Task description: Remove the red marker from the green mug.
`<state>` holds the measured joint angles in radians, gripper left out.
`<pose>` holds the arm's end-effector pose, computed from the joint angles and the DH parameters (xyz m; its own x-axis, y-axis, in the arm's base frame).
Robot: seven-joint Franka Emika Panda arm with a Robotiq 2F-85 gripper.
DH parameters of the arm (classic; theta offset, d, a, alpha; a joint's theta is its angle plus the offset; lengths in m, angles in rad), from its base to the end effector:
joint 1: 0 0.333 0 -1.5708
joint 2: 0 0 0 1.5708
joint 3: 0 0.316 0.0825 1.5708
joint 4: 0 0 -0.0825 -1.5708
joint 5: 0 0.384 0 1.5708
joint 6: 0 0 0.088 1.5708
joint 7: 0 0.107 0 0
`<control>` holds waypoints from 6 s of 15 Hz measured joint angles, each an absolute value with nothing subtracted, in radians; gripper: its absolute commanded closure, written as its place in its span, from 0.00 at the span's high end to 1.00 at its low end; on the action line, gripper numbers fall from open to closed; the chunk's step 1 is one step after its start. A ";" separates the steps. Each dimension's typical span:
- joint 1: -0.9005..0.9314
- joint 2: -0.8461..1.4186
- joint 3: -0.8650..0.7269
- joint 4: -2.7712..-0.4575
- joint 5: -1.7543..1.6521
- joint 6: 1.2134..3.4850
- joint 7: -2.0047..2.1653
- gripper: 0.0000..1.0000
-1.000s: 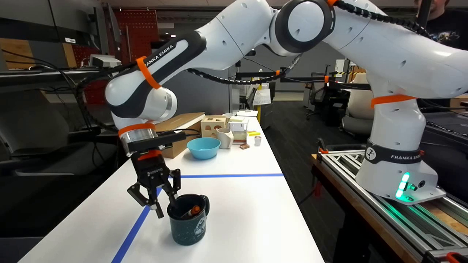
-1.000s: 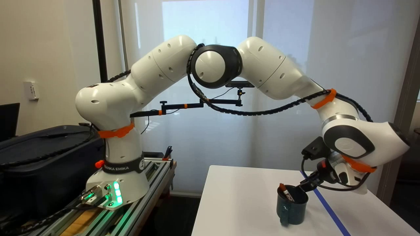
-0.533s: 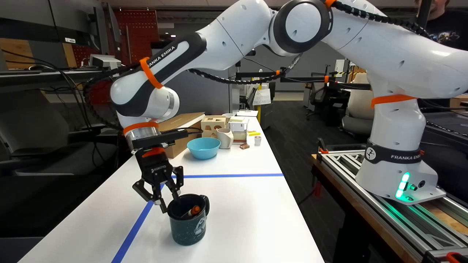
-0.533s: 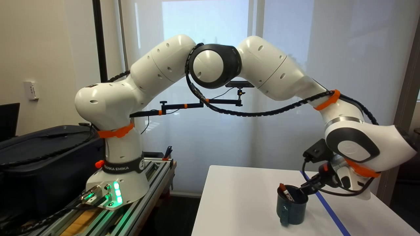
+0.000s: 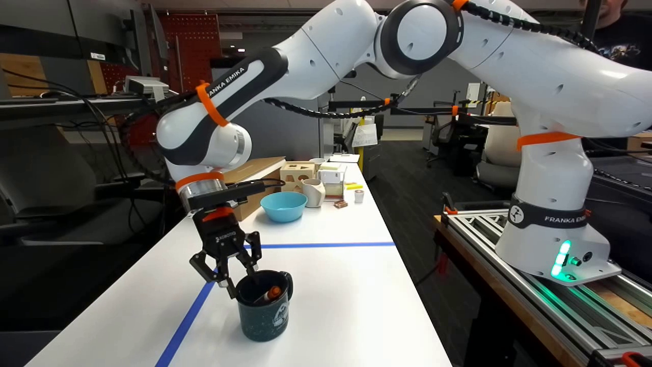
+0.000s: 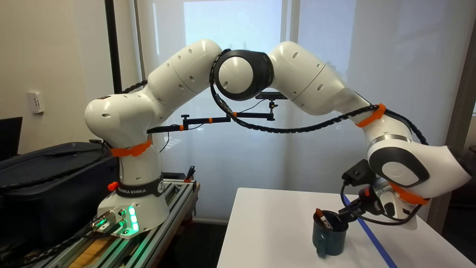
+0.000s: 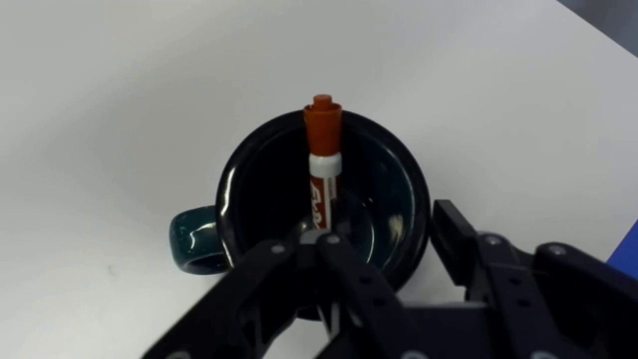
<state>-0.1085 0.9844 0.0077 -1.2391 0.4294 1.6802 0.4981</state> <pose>0.6900 -0.0304 0.1416 0.5736 -0.5329 -0.6221 -0.7056 -0.7072 -0.0448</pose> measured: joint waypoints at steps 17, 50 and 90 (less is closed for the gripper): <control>-0.103 0.959 0.004 -1.248 0.429 1.652 0.497 0.44; -0.090 0.974 -0.043 -1.283 0.418 1.542 0.432 0.43; -0.096 0.786 -0.140 -1.444 0.274 1.710 0.403 0.05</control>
